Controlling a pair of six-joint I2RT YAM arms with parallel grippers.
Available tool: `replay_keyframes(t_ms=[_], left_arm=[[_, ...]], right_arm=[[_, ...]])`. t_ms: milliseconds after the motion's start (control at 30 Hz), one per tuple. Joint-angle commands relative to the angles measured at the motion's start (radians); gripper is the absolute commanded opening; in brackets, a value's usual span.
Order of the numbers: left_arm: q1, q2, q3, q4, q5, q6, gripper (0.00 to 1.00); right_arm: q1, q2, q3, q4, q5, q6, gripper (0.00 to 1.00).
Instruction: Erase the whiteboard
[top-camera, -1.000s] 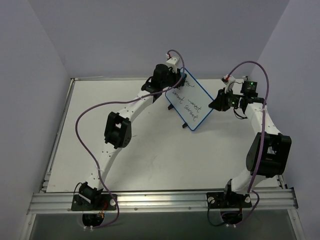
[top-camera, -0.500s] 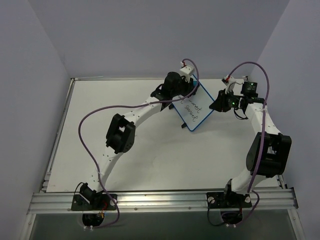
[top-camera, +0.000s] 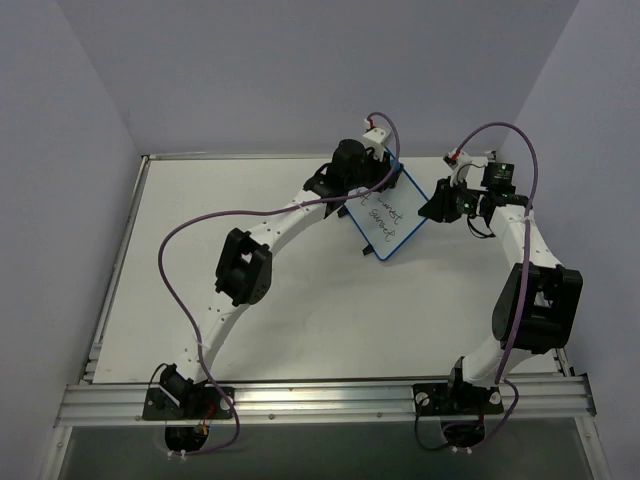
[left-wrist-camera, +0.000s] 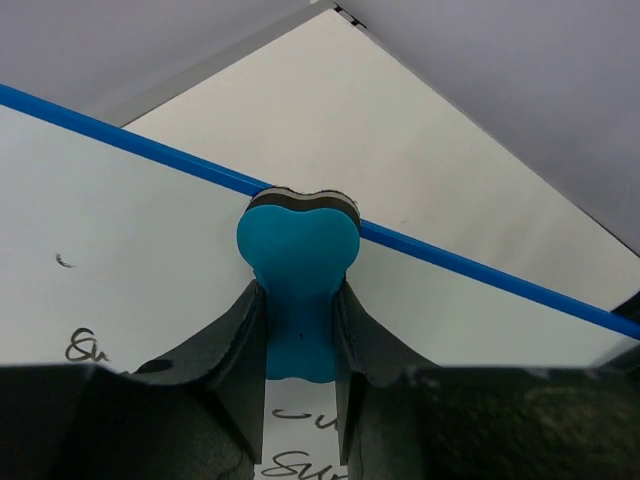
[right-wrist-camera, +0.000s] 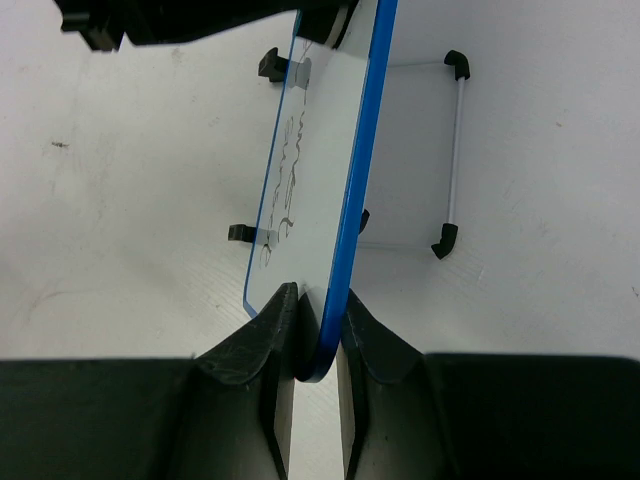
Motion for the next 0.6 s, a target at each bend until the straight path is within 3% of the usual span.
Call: replay_keyframes(t_ms=[0,567], left_arm=[[0.061,0.112,0.134,-0.114,-0.025,-0.067,0.02],[0.159,0.17,0.091,-0.175,0.036,-0.228,0.02]], right_arm=[[0.051,-0.027,-0.026,-0.044,-0.053,-0.058,0.0],[0.058,-0.038,-0.034,-0.038,-0.04,-0.051,0.0]])
